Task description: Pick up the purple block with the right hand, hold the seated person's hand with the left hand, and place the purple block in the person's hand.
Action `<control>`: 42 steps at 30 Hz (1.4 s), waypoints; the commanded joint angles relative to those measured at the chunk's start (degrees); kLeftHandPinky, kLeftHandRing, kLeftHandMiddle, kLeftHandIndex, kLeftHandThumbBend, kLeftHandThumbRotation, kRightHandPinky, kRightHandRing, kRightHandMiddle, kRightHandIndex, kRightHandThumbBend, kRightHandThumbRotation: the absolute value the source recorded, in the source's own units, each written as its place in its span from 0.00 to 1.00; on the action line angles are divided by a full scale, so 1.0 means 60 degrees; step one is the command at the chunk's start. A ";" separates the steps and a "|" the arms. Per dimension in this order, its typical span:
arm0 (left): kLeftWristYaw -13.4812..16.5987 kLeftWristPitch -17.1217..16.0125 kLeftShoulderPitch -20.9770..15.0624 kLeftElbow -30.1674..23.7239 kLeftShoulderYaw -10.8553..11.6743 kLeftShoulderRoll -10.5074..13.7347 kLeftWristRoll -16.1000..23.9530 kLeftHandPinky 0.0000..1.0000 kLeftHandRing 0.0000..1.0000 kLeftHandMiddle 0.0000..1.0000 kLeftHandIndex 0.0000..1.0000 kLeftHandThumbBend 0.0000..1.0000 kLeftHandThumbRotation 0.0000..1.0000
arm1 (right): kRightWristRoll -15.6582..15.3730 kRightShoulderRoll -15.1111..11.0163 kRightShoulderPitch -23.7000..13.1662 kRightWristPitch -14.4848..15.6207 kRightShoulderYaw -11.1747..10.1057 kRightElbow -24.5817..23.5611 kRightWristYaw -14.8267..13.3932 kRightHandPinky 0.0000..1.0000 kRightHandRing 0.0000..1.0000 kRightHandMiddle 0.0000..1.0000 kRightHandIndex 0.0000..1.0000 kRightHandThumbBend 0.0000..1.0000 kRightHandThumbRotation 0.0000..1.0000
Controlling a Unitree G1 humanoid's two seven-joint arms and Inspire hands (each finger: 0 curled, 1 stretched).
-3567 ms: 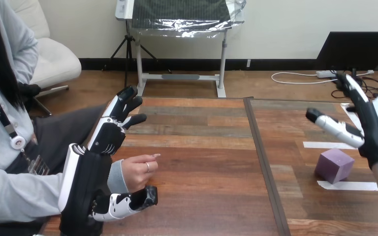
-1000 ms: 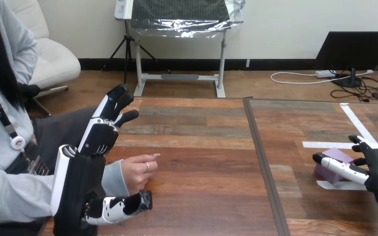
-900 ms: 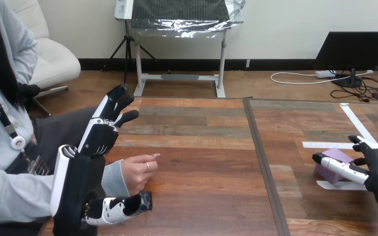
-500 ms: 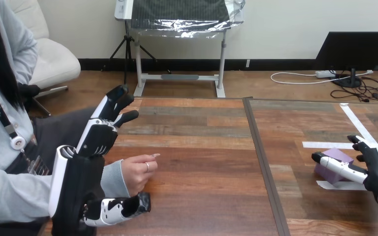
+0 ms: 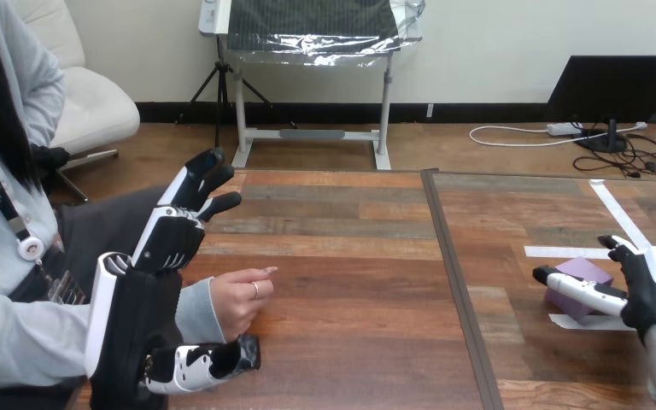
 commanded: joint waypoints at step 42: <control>-0.0124 -0.0203 -0.0246 -0.1019 -0.0369 -0.0152 -0.0088 0.85 0.92 0.94 0.91 1.00 0.68 | -0.0659 0.0081 -0.0822 0.2177 0.0766 0.0257 -0.1298 0.18 0.28 0.39 0.54 0.73 0.01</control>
